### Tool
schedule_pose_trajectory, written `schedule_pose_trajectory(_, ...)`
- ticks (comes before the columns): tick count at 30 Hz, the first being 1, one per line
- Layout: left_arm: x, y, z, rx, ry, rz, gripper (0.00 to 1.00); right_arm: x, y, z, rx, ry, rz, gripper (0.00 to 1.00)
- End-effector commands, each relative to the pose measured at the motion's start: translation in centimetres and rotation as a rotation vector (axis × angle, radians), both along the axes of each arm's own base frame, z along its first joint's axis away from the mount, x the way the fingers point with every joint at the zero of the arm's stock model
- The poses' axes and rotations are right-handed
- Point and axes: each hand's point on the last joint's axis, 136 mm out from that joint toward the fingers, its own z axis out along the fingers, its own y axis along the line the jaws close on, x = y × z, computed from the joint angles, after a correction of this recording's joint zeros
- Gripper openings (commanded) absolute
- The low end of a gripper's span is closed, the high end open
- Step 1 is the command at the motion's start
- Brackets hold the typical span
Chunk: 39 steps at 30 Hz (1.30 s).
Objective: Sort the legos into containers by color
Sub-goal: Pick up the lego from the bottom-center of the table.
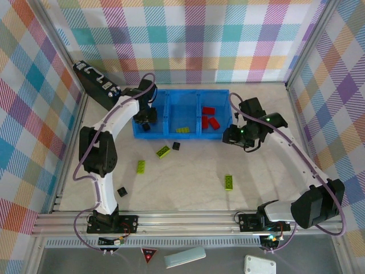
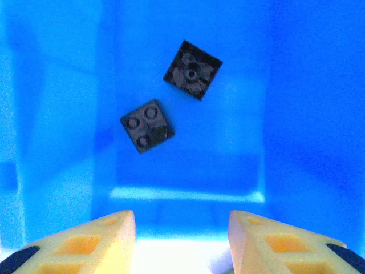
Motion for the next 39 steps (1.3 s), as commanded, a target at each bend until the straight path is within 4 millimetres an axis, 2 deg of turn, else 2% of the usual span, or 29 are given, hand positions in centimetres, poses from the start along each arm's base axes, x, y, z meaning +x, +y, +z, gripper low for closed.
schedule_pose_trajectory(1, -2.5, 0.9, 1.6, -0.048, 0.022, 0.005, 0.47, -0.7, -0.1, -1.5, -0.040, 0.043, -0.017, 0.43)
schedule_pose_trajectory(4, -4.1, 1.7, 2.6, -0.060, 0.017, -0.010, 0.47, -1.4, 0.0, -2.4, -0.057, 0.070, -0.019, 0.43)
schedule_pose_trajectory(9, -6.2, 4.3, 4.6, -0.005, -0.037, 0.006, 0.49, -2.9, -0.1, -4.0, -0.092, 0.112, -0.025, 0.43)
schedule_pose_trajectory(19, -7.1, 5.9, 7.4, -0.045, -0.260, -0.008, 0.54, -6.0, 0.4, -8.7, -0.153, 0.224, -0.037, 0.43)
schedule_pose_trajectory(24, -7.6, 6.6, 8.0, -0.037, -0.324, -0.018, 0.55, -7.9, 0.3, -11.3, -0.215, 0.295, -0.045, 0.45)
schedule_pose_trajectory(32, -7.5, 7.7, 7.9, -0.008, -0.376, 0.014, 0.55, -10.4, -0.4, -13.9, -0.281, 0.361, -0.058, 0.53)
schedule_pose_trajectory(39, -7.2, 7.3, 7.6, -0.038, -0.368, 0.010, 0.56, -11.0, -1.4, -15.7, -0.342, 0.388, -0.055, 0.52)
